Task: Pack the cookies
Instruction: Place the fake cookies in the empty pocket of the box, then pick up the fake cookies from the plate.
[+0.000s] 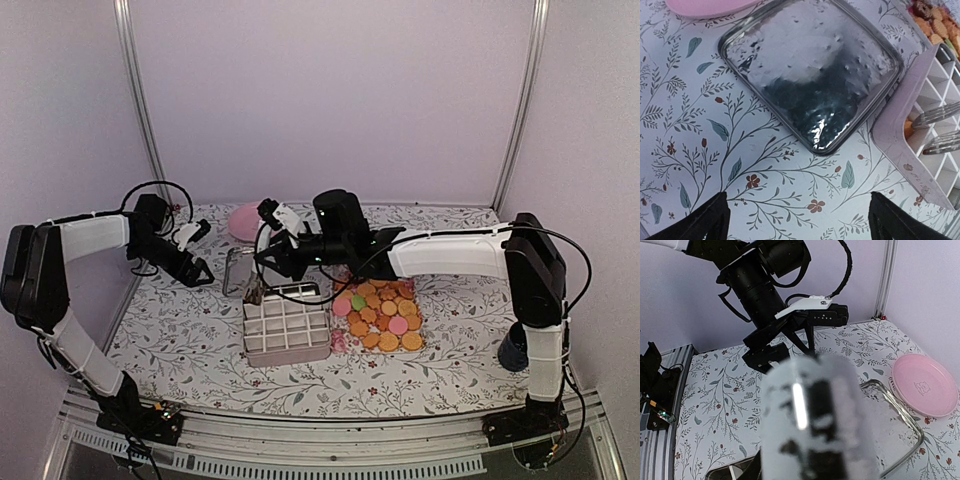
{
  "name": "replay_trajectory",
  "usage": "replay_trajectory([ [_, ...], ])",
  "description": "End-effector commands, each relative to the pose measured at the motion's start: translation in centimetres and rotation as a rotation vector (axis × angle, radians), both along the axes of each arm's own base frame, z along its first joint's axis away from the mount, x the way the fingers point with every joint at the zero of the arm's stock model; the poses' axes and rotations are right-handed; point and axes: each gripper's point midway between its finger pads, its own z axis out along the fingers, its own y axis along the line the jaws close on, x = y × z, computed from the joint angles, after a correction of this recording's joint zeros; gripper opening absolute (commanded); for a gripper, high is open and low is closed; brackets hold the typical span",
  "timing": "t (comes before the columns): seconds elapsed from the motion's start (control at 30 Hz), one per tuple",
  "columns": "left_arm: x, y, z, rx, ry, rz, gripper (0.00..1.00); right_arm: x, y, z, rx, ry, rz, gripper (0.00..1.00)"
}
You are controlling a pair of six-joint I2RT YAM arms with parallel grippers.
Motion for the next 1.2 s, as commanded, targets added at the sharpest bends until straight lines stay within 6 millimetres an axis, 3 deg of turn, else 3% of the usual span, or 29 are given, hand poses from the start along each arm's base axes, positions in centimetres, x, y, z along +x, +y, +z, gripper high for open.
replay_trajectory([
  [0.0,0.4,-0.1,0.7,-0.018,-0.034,-0.005,0.97,0.3,0.2,2.9,0.052,-0.050,-0.013,0.36],
  [0.1,0.5,-0.2,1.0,-0.026,-0.036,-0.002,0.97,0.4,-0.1,3.9,0.061,-0.066,-0.026,0.35],
  [0.3,0.6,-0.3,1.0,-0.033,-0.035,0.001,0.97,0.2,-1.2,7.7,0.106,-0.118,-0.046,0.34],
  [0.5,0.9,-0.3,0.8,-0.026,-0.030,0.008,0.96,0.1,-4.5,10.4,0.132,-0.137,-0.091,0.33],
  [0.6,1.1,-0.3,1.0,-0.026,-0.034,0.006,0.96,0.2,-7.1,9.9,0.113,-0.123,-0.141,0.33],
  [0.9,1.3,-0.8,1.1,-0.021,-0.039,-0.008,0.96,-1.0,-15.5,4.7,0.016,-0.042,-0.316,0.34],
  [1.17,1.1,-1.5,1.1,-0.019,-0.038,-0.023,0.96,-1.8,-19.3,2.7,-0.032,-0.017,-0.411,0.34],
])
